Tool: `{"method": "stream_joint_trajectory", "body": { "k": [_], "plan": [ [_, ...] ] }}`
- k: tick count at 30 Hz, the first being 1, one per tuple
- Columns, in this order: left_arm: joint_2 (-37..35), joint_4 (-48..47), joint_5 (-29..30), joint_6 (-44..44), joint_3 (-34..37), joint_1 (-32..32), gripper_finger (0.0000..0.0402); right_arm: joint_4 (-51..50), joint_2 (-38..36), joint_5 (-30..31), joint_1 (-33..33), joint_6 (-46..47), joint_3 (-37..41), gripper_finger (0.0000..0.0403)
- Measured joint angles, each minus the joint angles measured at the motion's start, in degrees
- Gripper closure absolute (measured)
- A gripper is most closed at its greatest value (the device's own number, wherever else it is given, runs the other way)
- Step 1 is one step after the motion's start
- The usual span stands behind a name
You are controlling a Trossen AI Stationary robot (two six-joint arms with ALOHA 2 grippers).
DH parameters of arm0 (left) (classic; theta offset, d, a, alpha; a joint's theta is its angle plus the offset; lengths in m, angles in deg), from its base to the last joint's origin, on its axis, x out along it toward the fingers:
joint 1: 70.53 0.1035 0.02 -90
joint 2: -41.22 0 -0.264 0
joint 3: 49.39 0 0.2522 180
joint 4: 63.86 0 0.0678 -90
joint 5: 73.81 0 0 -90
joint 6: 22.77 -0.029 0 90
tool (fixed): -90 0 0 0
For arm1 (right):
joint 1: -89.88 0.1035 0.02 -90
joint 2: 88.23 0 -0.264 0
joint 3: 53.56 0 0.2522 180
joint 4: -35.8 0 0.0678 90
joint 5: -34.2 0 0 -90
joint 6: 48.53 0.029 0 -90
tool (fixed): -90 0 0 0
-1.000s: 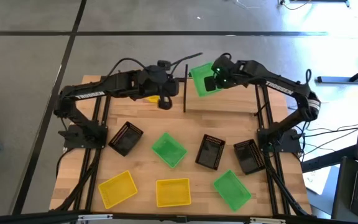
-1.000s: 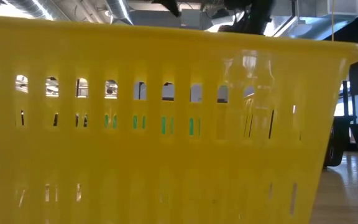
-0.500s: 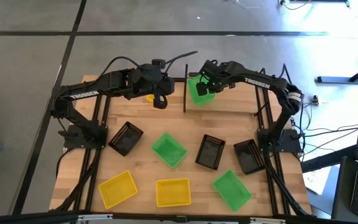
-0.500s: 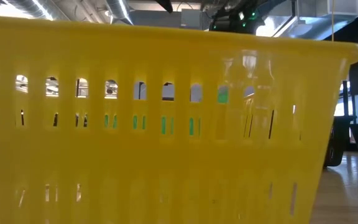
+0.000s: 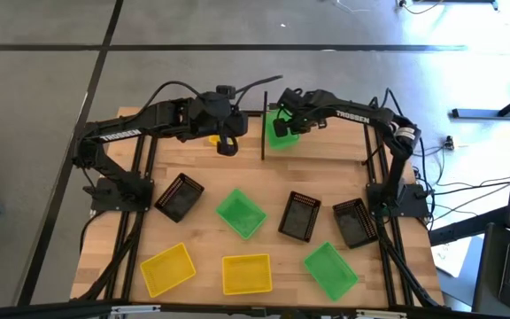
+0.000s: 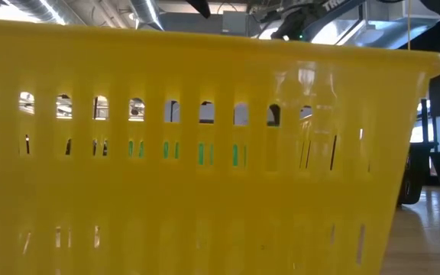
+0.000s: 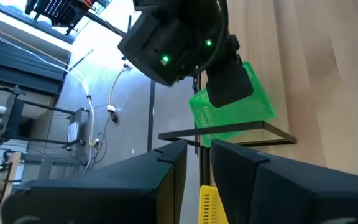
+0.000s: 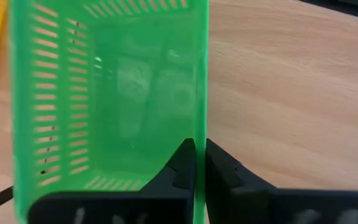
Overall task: Stack baskets on shelf by color
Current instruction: Put the top green bin onto the shelf, then put the top yellow bin onto the shelf
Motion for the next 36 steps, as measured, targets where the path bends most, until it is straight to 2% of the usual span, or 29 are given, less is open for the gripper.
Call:
{"method": "stream_joint_trajectory", "body": {
  "k": [13,23,26,31,33,36],
  "plan": [
    [0.0,-1.0,0.0,0.0,0.0,0.0,0.0335,0.4,0.5,1.0,-0.2,0.3,0.0,0.0325],
    [0.0,-2.9,0.7,1.3,0.0,0.0,0.0335,-0.8,-1.0,2.0,0.5,1.6,0.0,0.0318],
    [0.0,-4.9,1.6,5.6,0.0,0.7,0.0335,-2.1,-2.8,2.5,1.2,1.2,0.0,0.0318],
    [0.1,-12.5,1.3,18.4,0.0,3.6,0.0335,-5.4,-8.5,7.8,2.7,-0.3,0.0,0.0318],
    [0.1,-16.4,-0.5,24.8,0.0,5.4,0.0335,-6.0,-11.5,10.1,3.5,-1.6,0.0,0.0318],
    [0.2,-21.1,-6.3,32.7,0.0,9.0,0.0335,-5.7,-16.3,12.2,5.2,-5.1,0.0,0.0318]
  ]
}}
